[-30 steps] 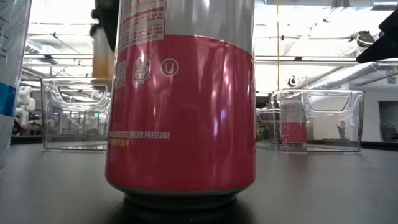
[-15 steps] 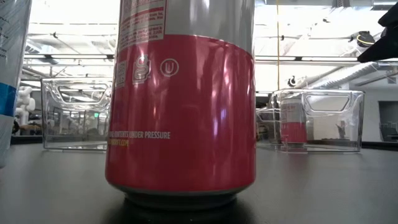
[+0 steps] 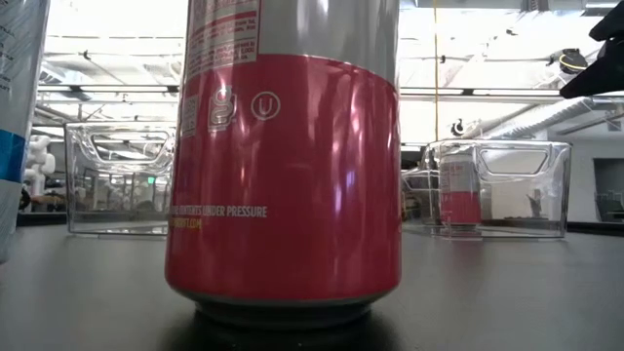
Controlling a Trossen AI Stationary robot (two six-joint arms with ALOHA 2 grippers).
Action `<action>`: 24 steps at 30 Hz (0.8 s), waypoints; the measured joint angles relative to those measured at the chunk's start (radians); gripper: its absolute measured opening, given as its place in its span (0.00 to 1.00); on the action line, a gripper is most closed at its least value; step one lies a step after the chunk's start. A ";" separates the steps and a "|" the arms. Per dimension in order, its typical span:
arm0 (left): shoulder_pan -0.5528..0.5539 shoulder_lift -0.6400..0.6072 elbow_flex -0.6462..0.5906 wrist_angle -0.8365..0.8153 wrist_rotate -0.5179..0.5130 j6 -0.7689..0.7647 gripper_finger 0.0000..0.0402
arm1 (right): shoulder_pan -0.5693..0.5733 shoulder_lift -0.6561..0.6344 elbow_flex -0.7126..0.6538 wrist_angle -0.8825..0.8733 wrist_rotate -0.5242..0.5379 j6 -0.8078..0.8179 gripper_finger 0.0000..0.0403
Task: Sort soda cans
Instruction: Put the top orange/white soda can into the left transparent bin
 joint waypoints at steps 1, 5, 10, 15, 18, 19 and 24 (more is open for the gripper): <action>0.000 0.001 0.000 0.009 -0.001 0.000 0.77 | 0.000 0.000 0.000 0.000 0.000 0.000 0.98; 0.000 0.002 0.000 0.027 -0.002 0.002 0.81 | 0.000 0.000 0.000 0.000 0.000 0.000 0.98; 0.000 0.002 0.000 0.035 -0.002 0.002 0.84 | 0.000 0.000 0.000 0.000 0.000 0.000 0.98; 0.000 0.002 -0.003 0.035 -0.002 0.001 0.84 | 0.000 0.000 0.000 -0.002 -0.001 0.000 0.98; 0.006 0.002 -0.025 0.043 -0.009 0.000 0.85 | 0.000 0.000 0.000 -0.003 -0.001 0.000 0.98; 0.012 0.001 -0.037 0.042 -0.015 -0.003 0.85 | 0.000 0.000 0.000 -0.003 -0.001 0.000 0.98; 0.031 0.002 -0.083 0.070 -0.028 -0.013 0.85 | 0.000 0.000 0.000 -0.003 -0.001 0.000 0.98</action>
